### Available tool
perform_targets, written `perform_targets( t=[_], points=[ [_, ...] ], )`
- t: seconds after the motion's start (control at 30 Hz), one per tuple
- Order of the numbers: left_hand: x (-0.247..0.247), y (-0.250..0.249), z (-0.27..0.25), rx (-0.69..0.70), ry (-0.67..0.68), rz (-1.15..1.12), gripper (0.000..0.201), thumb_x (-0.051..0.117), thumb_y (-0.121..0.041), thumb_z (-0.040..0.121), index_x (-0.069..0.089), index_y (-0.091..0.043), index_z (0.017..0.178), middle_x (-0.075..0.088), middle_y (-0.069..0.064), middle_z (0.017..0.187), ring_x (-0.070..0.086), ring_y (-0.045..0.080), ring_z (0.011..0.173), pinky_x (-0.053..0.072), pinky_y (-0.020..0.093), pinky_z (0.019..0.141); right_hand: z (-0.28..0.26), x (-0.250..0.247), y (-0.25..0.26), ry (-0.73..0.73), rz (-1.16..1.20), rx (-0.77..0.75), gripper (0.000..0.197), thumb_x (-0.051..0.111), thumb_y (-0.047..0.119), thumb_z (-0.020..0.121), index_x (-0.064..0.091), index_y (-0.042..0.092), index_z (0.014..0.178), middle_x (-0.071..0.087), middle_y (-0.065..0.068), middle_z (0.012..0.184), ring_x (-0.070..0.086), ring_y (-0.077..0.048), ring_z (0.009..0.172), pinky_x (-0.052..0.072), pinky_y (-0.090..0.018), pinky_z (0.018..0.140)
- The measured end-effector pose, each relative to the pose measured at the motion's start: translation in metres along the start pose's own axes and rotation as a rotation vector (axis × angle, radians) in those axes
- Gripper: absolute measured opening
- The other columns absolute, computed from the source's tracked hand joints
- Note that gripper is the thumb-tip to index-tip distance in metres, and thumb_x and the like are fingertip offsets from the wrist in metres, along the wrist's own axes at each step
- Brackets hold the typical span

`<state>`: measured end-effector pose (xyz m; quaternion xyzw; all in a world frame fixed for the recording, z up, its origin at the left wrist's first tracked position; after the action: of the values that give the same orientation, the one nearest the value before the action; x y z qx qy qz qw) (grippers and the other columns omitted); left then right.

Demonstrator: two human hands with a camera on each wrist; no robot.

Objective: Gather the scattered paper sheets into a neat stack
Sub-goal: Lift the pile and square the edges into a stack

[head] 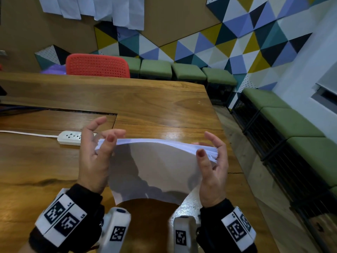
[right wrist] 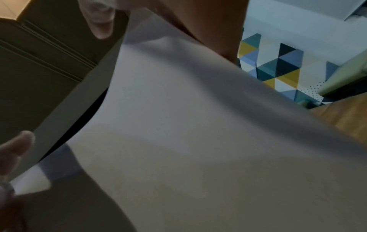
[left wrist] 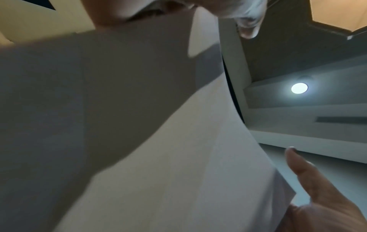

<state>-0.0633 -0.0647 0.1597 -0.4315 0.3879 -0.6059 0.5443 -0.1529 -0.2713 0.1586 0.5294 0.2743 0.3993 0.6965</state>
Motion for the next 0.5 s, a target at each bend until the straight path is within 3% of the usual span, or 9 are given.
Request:
perform_targets(
  t=[0.07, 0.17, 0.2, 0.27, 0.3, 0.4, 0.43, 0.5],
  points=[
    [0.0025, -0.0032, 0.0011, 0.012, -0.033, 0.079, 0.048, 0.046, -0.072, 0.070, 0.048, -0.038, 0.104, 0.072, -0.018, 0.080, 0.061, 0.001, 0.091, 0.040, 0.028, 0.089, 0.0009, 0.0013, 0.0035, -0.039, 0.017, 0.003, 0.060, 0.060, 0.080, 0.053, 0.053, 0.049, 0.105, 0.063, 0.002, 0.104, 0.061, -0.032, 0.099, 0.053, -0.053, 0.081],
    [0.0033, -0.0023, 0.0021, -0.016, -0.057, 0.124, 0.035, 0.037, -0.060, 0.077, 0.055, -0.037, 0.096, 0.064, -0.035, 0.087, 0.053, -0.014, 0.090, 0.038, 0.022, 0.083, -0.0007, 0.0016, 0.0066, -0.076, -0.005, -0.042, 0.046, 0.060, 0.065, 0.067, 0.056, 0.040, 0.106, 0.062, -0.005, 0.109, 0.059, -0.029, 0.101, 0.051, -0.053, 0.083],
    [0.0032, -0.0017, 0.0025, -0.017, -0.060, 0.142, 0.033, 0.037, -0.058, 0.077, 0.056, -0.037, 0.095, 0.060, -0.040, 0.088, 0.050, -0.019, 0.088, 0.038, 0.017, 0.081, -0.0015, 0.0007, 0.0055, -0.078, 0.003, -0.036, 0.042, 0.060, 0.055, 0.069, 0.057, 0.037, 0.106, 0.060, -0.009, 0.111, 0.059, -0.026, 0.098, 0.052, -0.049, 0.078],
    [0.0022, 0.0011, 0.0036, -0.036, -0.064, 0.152, 0.028, 0.038, -0.052, 0.080, 0.058, -0.037, 0.093, 0.058, -0.041, 0.088, 0.048, -0.022, 0.086, 0.037, 0.015, 0.078, -0.0026, -0.0003, 0.0034, -0.058, 0.074, -0.010, 0.044, 0.058, 0.043, 0.067, 0.056, 0.031, 0.108, 0.057, -0.015, 0.112, 0.061, -0.019, 0.087, 0.053, -0.034, 0.063],
    [0.0017, 0.0028, 0.0041, -0.049, -0.069, 0.148, 0.027, 0.038, -0.050, 0.081, 0.058, -0.037, 0.093, 0.058, -0.039, 0.088, 0.048, -0.022, 0.085, 0.037, 0.017, 0.077, -0.0035, -0.0008, 0.0027, -0.045, 0.099, -0.004, 0.046, 0.058, 0.040, 0.065, 0.055, 0.031, 0.110, 0.056, -0.015, 0.112, 0.062, -0.019, 0.087, 0.053, -0.034, 0.062],
    [0.0024, 0.0038, 0.0032, -0.073, -0.072, 0.140, 0.024, 0.040, -0.047, 0.082, 0.059, -0.035, 0.091, 0.059, -0.028, 0.088, 0.049, -0.021, 0.078, 0.037, 0.019, 0.073, -0.0056, -0.0022, 0.0022, -0.036, 0.088, -0.019, 0.048, 0.058, 0.036, 0.062, 0.057, 0.034, 0.110, 0.056, -0.014, 0.110, 0.057, -0.037, 0.099, 0.051, -0.058, 0.077],
    [0.0027, 0.0036, 0.0029, -0.074, -0.067, 0.141, 0.025, 0.039, -0.046, 0.083, 0.059, -0.034, 0.090, 0.060, -0.027, 0.087, 0.049, -0.021, 0.077, 0.039, 0.017, 0.071, -0.0063, -0.0024, 0.0019, -0.040, 0.103, -0.012, 0.048, 0.057, 0.033, 0.062, 0.058, 0.032, 0.110, 0.057, -0.013, 0.104, 0.057, -0.038, 0.093, 0.052, -0.056, 0.074],
    [0.0018, 0.0039, 0.0032, -0.063, -0.054, 0.153, 0.029, 0.039, -0.049, 0.083, 0.060, -0.032, 0.092, 0.060, -0.034, 0.086, 0.049, -0.020, 0.077, 0.039, 0.017, 0.072, -0.0062, -0.0033, 0.0014, -0.044, 0.139, 0.000, 0.044, 0.055, 0.023, 0.063, 0.059, 0.026, 0.106, 0.058, -0.008, 0.089, 0.057, -0.030, 0.079, 0.052, -0.041, 0.060]
  ],
)
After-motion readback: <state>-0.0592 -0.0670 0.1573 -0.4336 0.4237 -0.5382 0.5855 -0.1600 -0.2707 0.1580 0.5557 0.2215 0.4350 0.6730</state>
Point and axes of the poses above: each hand's wrist, its own z-axis towards the middle knuckle, its own x-axis out of the palm, y = z × x, the point moved 3 cm from there along z, towards the middle knuckle
